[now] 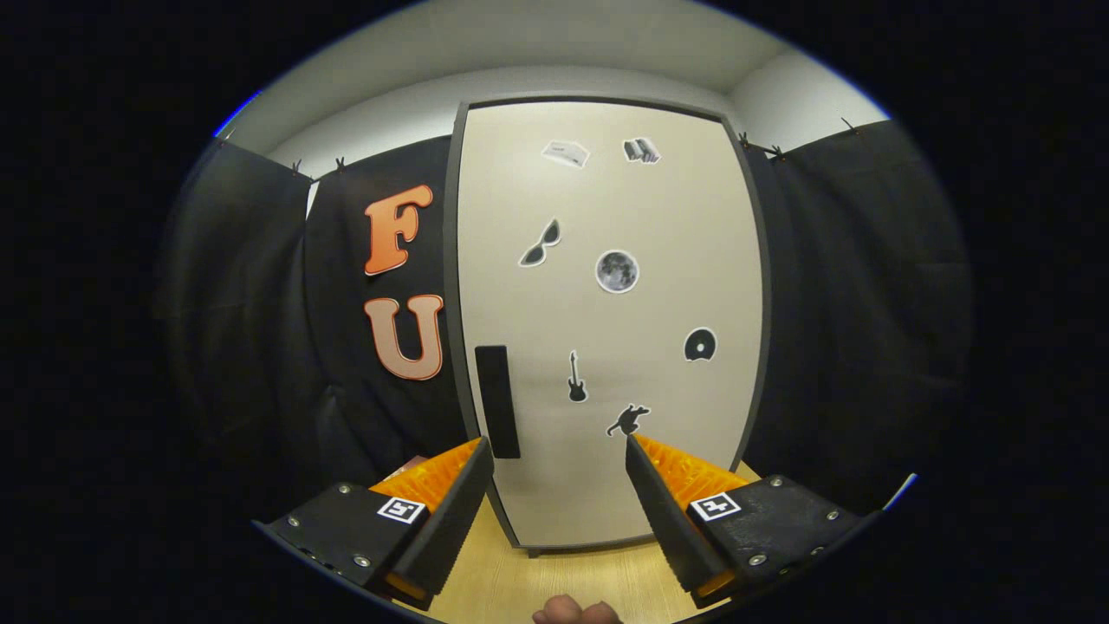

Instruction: Open the shoe cabinet door, grab the shoes and put them into the shoe cabinet, then close the shoe cabinet door.

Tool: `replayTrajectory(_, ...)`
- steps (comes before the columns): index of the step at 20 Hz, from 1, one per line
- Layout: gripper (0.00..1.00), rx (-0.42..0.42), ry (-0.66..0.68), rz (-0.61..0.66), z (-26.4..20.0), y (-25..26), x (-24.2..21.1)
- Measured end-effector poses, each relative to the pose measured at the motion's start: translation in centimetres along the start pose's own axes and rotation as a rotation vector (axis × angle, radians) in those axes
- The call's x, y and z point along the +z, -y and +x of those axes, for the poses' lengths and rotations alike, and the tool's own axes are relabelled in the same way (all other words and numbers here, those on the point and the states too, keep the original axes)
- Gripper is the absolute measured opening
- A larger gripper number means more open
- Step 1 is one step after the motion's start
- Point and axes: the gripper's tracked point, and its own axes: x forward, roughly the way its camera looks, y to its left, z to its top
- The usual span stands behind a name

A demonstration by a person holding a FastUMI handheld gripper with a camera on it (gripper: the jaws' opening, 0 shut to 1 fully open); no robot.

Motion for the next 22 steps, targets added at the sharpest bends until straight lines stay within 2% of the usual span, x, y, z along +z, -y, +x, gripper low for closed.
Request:
replayTrajectory(6,0.96,-0.019,0.047,0.017,-6.9,5.0,2.3)
replayTrajectory(11,0.95,-0.033,0.063,0.007,-12.7,9.7,2.5)
replayTrajectory(14,0.95,-0.006,0.083,0.026,-15.7,10.8,3.2)
replayTrajectory(18,0.95,0.044,0.086,0.045,-17.9,11.1,3.5)
replayTrajectory(22,0.95,0.055,0.088,0.06,-18.4,11.5,3.7)
